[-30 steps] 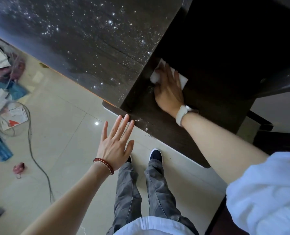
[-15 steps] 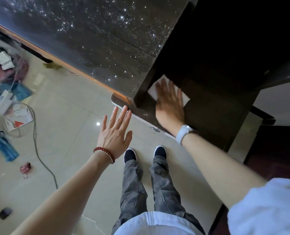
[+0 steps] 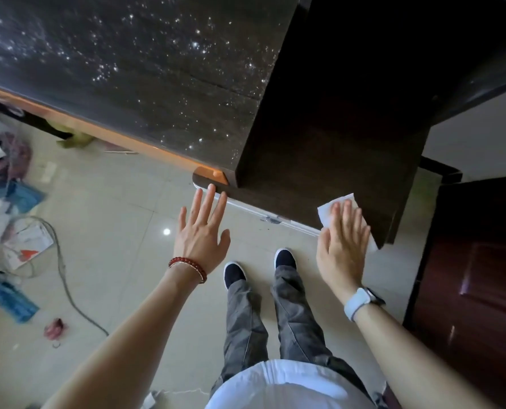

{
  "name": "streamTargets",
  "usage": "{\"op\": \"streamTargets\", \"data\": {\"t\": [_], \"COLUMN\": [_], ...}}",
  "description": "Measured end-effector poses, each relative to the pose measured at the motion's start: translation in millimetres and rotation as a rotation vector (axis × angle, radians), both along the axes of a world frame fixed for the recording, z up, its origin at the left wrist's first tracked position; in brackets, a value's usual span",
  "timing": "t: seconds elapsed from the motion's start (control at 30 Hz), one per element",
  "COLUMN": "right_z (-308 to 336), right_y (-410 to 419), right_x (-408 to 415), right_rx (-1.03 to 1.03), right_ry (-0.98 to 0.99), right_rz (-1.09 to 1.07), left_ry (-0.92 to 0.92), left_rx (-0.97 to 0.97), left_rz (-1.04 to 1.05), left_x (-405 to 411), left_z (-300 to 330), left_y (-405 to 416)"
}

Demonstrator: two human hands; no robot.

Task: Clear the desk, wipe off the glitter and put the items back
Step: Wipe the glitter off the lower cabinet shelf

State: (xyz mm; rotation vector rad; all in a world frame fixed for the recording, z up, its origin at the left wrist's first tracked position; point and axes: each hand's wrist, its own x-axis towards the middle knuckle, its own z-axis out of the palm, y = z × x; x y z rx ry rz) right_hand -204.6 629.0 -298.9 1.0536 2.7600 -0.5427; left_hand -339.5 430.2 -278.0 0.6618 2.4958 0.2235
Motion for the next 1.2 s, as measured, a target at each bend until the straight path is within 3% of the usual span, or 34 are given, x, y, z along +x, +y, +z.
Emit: {"op": "streamTargets", "data": {"t": [0.07, 0.23, 0.37, 0.7, 1.03, 1.2], "right_z": [-1.9, -12.9, -12.6, -10.7, -6.2, -4.4], "right_y": [-22.7, -88.4, -118.1, -104.6, -138.0, -103.6], "right_x": [-17.0, -62.3, -81.1, -79.2, -135.6, -106.4], "right_rx": [-0.021, -0.005, -0.005, 0.059, 0.075, 0.112], "right_ry": [0.015, 0.089, 0.138, 0.131, 0.114, 0.027], "right_rz": [-0.005, 0.337, 0.33, 0.528, 0.682, 0.704], "left_ry": [-0.008, 0.093, 0.098, 0.058, 0.108, 0.116], "left_rx": [0.027, 0.095, 0.105, 0.148, 0.156, 0.158], "left_rz": [-0.012, 0.132, 0.165, 0.101, 0.202, 0.132], "left_x": [-2.8, -13.0, -15.2, -17.4, -24.7, -19.7], "left_z": [-0.9, -5.4, -7.8, -10.2, -8.5, -0.4], "left_y": [-3.5, -26.1, -49.1, -45.6, -73.6, -67.6]}}
